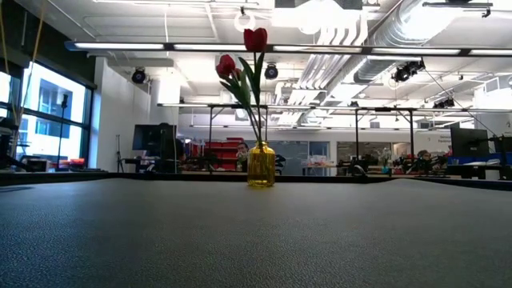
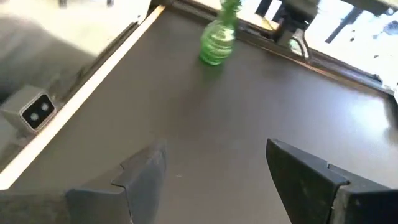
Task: Sort flowers into vase by color
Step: Return to Home Position
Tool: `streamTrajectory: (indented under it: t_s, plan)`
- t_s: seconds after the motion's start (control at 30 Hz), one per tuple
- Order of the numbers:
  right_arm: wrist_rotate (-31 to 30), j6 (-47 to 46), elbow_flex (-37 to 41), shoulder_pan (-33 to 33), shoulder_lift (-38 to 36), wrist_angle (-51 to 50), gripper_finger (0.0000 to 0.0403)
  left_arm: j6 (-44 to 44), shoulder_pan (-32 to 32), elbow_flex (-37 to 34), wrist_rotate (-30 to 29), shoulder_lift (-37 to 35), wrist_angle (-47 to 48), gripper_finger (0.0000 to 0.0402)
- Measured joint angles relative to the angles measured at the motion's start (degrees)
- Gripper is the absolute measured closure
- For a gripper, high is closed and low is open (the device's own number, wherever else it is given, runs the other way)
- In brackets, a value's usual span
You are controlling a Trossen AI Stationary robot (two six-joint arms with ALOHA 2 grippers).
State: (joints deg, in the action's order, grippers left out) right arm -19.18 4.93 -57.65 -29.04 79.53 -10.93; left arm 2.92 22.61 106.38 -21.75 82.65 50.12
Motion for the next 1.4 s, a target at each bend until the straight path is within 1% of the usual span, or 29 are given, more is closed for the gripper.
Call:
streamTrajectory:
  t_s: [0.1, 0.17, 0.2, 0.27, 0.37, 0.43, 0.47, 0.6, 0.67, 0.77, 0.87, 0.93, 1.03, 1.13, 1.17, 1.23, 1.3, 1.37, 1.4]
  plan:
    - [-0.18, -3.45, 10.43, 0.00, -7.72, 8.82, 0.0144, 4.40, -7.94, -5.90, 7.01, -1.71, -6.54, 0.0314]
    - [-0.62, -4.22, 16.74, 0.00, -13.53, 15.08, 0.0144, 6.22, -12.71, -11.38, 11.85, -4.05, -11.89, 0.0329]
    - [-1.86, -5.39, 19.50, 0.00, -16.59, 16.97, 0.0144, 6.62, -15.05, -14.72, 13.68, -5.79, -14.72, 0.0335]
    - [-6.06, -8.59, 23.75, 0.19, -22.56, 19.36, 0.0144, 6.64, -19.19, -21.70, 16.22, -9.87, -19.08, 0.0345]
    - [-16.15, -17.61, 28.18, 0.78, -29.88, 19.05, 0.0144, 6.36, -23.74, -31.71, 17.79, -17.34, -23.49, 0.0354]
    - [-19.14, -22.80, 30.41, 1.02, -33.31, 18.27, 0.0144, 6.33, -25.89, -37.34, 18.29, -23.61, -25.41, 0.0355]
    - [-19.55, -23.24, 31.39, 1.31, -34.76, 18.15, 0.0144, 6.09, -26.91, -39.76, 18.39, -27.09, -27.04, 0.0356]
    - [-18.58, -21.40, 35.09, 2.13, -38.51, 19.06, 0.0144, 4.45, -30.30, -47.34, 18.30, -39.60, -28.74, 0.0356]
    - [-14.79, -19.09, 35.74, 2.87, -39.98, 20.29, 0.0147, 3.52, -31.26, -50.63, 18.81, -44.39, -29.90, 0.0356]
    - [-9.36, -16.61, 35.95, 3.94, -42.02, 20.59, 0.0169, 2.94, -32.20, -54.99, 20.17, -49.96, -31.30, 0.0356]
    - [-5.75, -15.53, 36.02, 4.19, -44.30, 19.30, 0.0213, 0.76, -32.41, -60.88, 22.20, -53.85, -35.21, 0.0356]
    - [-4.53, -14.88, 36.02, 4.00, -45.59, 19.33, 0.0253, 0.23, -32.36, -65.36, 23.33, -55.83, -38.63, 0.0356]
    - [-4.19, -13.39, 36.02, 3.33, -47.44, 19.19, 0.0318, -0.80, -32.37, -70.96, 22.95, -58.45, -42.31, 0.0356]
    - [-4.22, -12.28, 36.02, 2.78, -48.78, 18.57, 0.0377, -1.47, -32.36, -74.71, 22.80, -61.59, -42.42, 0.0356]
    - [-4.21, -12.12, 36.02, 2.74, -48.95, 18.52, 0.0389, -1.88, -32.35, -75.71, 22.81, -62.93, -42.33, 0.0356]
    - [-4.18, -12.19, 36.02, 2.75, -48.89, 18.48, 0.0395, -2.54, -32.35, -77.57, 22.84, -65.68, -42.35, 0.0356]
    - [-4.11, -12.14, 36.49, 2.75, -48.63, 19.55, 0.0387, -2.98, -32.35, -79.52, 22.86, -68.95, -42.52, 0.0356]
    - [-3.34, -10.98, 38.69, 2.83, -48.62, 24.29, 0.0384, -3.90, -32.35, -81.60, 22.86, -72.25, -42.32, 0.0356]
    - [-1.91, -9.84, 40.32, 3.18, -48.62, 28.55, 0.0386, -4.27, -32.35, -82.69, 22.88, -73.84, -42.43, 0.0356]
